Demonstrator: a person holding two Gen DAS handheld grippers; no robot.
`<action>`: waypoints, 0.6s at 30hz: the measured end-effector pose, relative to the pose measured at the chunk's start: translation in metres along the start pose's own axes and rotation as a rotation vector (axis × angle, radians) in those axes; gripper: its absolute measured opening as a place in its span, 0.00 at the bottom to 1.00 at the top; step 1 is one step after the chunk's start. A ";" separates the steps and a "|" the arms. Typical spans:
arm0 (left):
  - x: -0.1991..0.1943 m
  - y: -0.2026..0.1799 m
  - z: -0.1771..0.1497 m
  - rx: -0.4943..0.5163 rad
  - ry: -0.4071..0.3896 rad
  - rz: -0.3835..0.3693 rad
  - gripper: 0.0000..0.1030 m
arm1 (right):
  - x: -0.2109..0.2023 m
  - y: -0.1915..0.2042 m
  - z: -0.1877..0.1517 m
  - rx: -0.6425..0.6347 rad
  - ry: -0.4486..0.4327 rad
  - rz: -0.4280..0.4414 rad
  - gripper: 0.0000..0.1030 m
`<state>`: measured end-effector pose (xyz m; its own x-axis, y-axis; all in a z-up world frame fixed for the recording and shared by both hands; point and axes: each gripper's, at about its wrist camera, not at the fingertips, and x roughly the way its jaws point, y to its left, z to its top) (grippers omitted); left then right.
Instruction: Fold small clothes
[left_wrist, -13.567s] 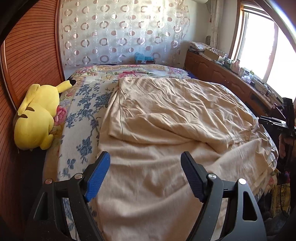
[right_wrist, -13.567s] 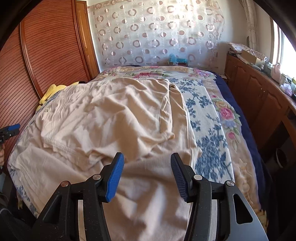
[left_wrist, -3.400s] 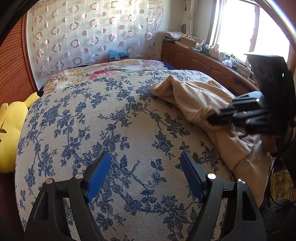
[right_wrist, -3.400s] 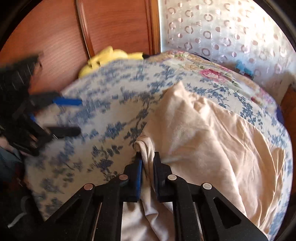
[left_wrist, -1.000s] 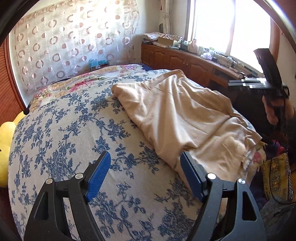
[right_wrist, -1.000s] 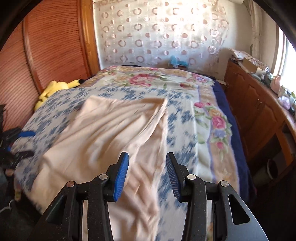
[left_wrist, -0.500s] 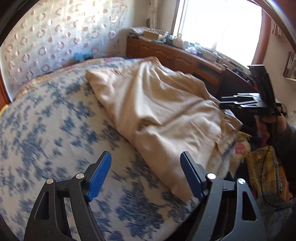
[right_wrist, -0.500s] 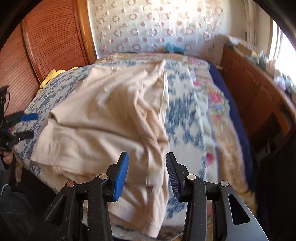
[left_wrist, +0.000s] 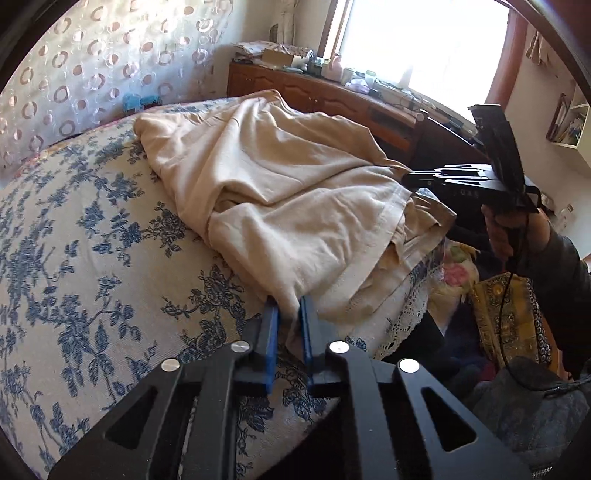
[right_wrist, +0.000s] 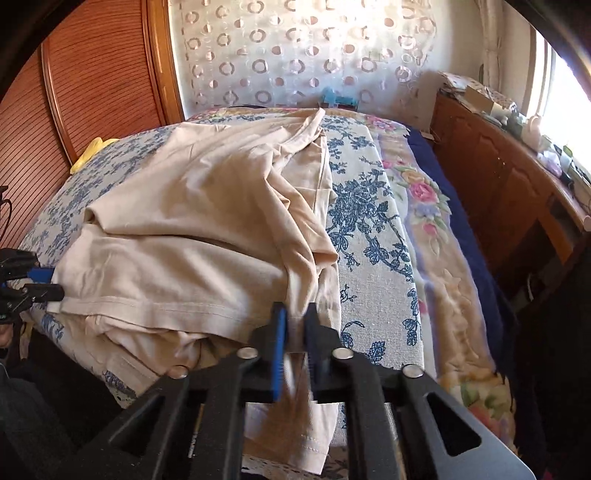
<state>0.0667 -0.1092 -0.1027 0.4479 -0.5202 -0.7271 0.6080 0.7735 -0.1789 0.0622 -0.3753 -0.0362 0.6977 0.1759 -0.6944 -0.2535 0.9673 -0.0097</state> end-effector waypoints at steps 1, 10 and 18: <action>-0.005 0.001 0.000 -0.004 -0.015 -0.007 0.05 | -0.003 0.000 -0.001 -0.004 -0.012 0.000 0.04; -0.034 -0.010 -0.010 -0.006 -0.052 -0.032 0.04 | -0.049 0.002 -0.025 -0.006 -0.059 0.027 0.04; -0.015 0.005 -0.003 -0.054 -0.031 -0.003 0.40 | -0.036 -0.004 -0.043 0.036 -0.003 0.004 0.04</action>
<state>0.0610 -0.0965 -0.0943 0.4670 -0.5332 -0.7055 0.5733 0.7899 -0.2175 0.0091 -0.3936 -0.0422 0.6984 0.1806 -0.6926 -0.2321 0.9725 0.0196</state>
